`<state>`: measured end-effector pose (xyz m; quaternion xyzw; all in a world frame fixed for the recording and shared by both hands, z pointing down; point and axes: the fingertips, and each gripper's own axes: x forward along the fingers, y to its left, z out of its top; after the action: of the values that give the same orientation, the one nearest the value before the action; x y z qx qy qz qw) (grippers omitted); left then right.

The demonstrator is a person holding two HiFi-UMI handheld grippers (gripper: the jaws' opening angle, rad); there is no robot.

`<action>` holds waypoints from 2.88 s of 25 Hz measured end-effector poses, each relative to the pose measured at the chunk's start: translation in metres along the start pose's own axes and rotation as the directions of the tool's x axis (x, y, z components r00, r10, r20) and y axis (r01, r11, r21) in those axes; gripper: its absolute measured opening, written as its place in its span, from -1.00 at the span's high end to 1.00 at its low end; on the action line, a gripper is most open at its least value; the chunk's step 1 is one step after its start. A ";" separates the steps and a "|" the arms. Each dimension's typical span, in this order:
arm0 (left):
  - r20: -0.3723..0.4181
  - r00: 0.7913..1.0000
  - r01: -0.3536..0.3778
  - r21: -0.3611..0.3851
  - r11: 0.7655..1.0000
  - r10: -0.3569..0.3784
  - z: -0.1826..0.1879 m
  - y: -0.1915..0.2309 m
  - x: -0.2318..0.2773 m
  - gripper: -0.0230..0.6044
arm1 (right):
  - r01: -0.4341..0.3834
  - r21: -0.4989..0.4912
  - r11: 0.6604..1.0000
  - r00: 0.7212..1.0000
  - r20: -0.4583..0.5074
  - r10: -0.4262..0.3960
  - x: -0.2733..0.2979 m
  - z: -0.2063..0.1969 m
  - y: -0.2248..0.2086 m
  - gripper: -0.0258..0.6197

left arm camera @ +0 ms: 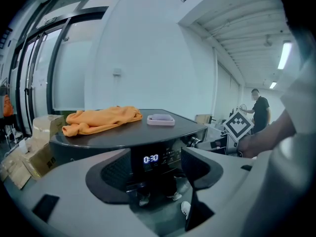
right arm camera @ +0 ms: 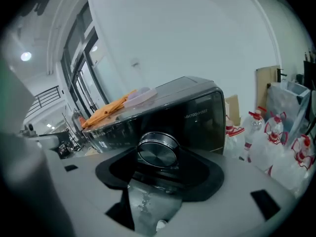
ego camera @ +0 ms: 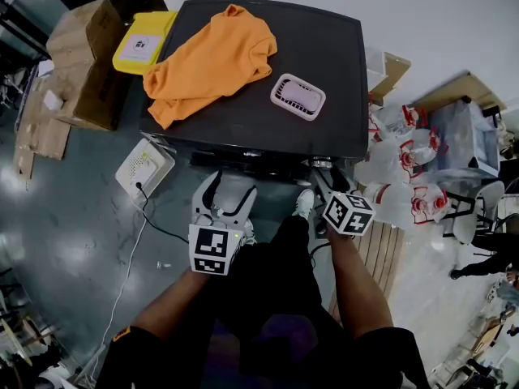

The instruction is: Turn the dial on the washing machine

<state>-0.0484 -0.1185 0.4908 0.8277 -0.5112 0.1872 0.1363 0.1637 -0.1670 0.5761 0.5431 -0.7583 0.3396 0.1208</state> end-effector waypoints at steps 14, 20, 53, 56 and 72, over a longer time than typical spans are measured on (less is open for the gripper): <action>-0.010 1.000 -0.010 0.016 1.000 0.010 -0.002 0.000 -0.002 -0.04 | 0.273 -0.528 0.804 0.952 0.029 -0.304 0.000 0.002 0.014 0.05; -0.011 1.000 -0.014 0.007 1.000 0.014 -0.005 0.002 -0.004 -0.04 | 0.239 -0.381 0.893 0.968 0.023 -0.249 0.001 -0.002 0.006 0.09; -0.016 1.000 -0.003 -0.004 1.000 0.003 -0.011 0.002 0.001 -0.04 | 0.135 -0.137 0.981 0.991 0.022 -0.133 -0.001 -0.001 0.002 0.09; -0.014 1.000 0.003 -0.004 1.000 -0.003 -0.009 0.001 0.002 -0.04 | 0.061 -0.011 0.998 0.998 0.027 -0.061 -0.002 0.000 0.000 0.09; -0.019 1.000 -0.005 0.002 1.000 0.005 -0.010 0.005 0.001 -0.04 | 0.253 -0.415 0.874 0.961 0.006 -0.276 0.000 0.000 0.010 0.00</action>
<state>-0.0539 -0.1175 0.5000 0.8248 -0.5116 0.1960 0.1398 0.1550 -0.1649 0.5722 0.5948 -0.7279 0.1668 0.2977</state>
